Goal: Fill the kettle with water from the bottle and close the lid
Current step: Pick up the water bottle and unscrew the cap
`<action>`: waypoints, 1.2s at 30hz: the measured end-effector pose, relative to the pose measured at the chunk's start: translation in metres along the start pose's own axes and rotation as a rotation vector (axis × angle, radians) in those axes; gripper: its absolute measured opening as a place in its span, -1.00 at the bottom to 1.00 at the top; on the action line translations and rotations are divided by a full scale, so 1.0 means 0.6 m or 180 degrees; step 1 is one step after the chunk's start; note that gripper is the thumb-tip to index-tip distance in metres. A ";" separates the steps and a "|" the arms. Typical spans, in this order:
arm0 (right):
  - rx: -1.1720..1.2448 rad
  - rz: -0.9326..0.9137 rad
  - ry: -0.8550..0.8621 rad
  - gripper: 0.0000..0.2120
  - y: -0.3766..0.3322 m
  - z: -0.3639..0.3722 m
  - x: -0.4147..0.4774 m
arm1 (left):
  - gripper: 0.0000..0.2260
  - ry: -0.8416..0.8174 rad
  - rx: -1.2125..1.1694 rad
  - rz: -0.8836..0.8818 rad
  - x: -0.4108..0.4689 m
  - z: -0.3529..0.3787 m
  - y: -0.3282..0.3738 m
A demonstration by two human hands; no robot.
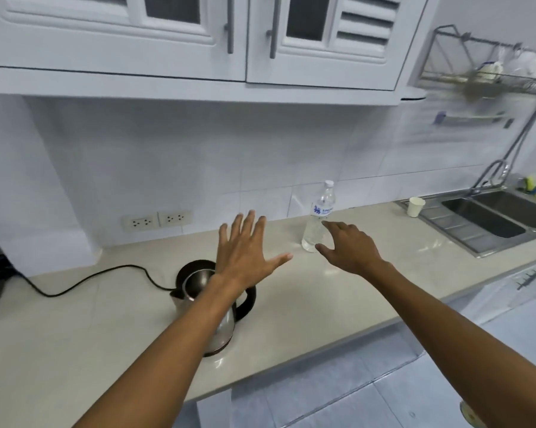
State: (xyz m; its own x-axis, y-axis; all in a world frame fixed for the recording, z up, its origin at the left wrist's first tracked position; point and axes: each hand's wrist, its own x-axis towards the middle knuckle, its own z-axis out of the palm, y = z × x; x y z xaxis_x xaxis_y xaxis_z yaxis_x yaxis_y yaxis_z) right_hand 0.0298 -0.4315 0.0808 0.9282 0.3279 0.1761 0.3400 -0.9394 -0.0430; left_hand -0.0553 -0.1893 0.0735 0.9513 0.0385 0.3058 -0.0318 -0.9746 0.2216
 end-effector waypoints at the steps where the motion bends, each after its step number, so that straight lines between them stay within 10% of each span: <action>1: -0.0026 0.0015 0.0022 -0.37 0.013 -0.007 0.007 | -0.04 0.0003 0.0024 0.0066 0.014 0.006 0.019; 28: 0.0234 -0.0543 -0.0140 -0.29 0.322 0.123 0.478 | -0.02 -0.0835 0.0027 -0.0659 0.525 0.393 0.190; 36: 0.0522 -0.0669 0.0360 -0.52 0.306 0.146 0.521 | -0.16 -0.0670 -0.1822 -0.1449 0.557 0.501 0.212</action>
State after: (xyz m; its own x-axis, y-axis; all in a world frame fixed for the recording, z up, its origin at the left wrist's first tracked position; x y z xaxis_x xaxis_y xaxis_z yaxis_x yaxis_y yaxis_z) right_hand 0.3957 -0.4929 0.0416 0.8152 0.4917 0.3061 0.5515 -0.8205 -0.1507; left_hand 0.3507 -0.3665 -0.0743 0.9451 0.3107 -0.1010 0.2783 -0.6040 0.7468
